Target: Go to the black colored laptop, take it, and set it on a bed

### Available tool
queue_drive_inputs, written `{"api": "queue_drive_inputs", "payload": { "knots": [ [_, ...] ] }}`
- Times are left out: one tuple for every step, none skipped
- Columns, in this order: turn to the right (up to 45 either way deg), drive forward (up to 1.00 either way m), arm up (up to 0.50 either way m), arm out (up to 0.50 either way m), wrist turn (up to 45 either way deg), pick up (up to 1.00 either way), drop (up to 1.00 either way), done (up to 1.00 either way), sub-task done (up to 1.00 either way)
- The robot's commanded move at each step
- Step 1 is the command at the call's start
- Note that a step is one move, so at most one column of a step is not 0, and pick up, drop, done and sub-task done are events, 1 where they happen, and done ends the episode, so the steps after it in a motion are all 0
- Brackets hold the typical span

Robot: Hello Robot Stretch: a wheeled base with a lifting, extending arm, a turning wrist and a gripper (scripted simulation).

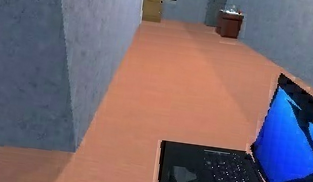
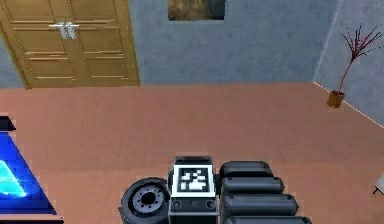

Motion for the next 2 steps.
{"api": "queue_drive_inputs", "payload": {
  "knots": [
    [0.0,1.0,0.0,0.0,0.0,0.0,0.0,0.0,0.0],
    [-6.0,0.0,0.0,0.0,0.0,0.0,0.0,0.0,0.0]
  ]
}}
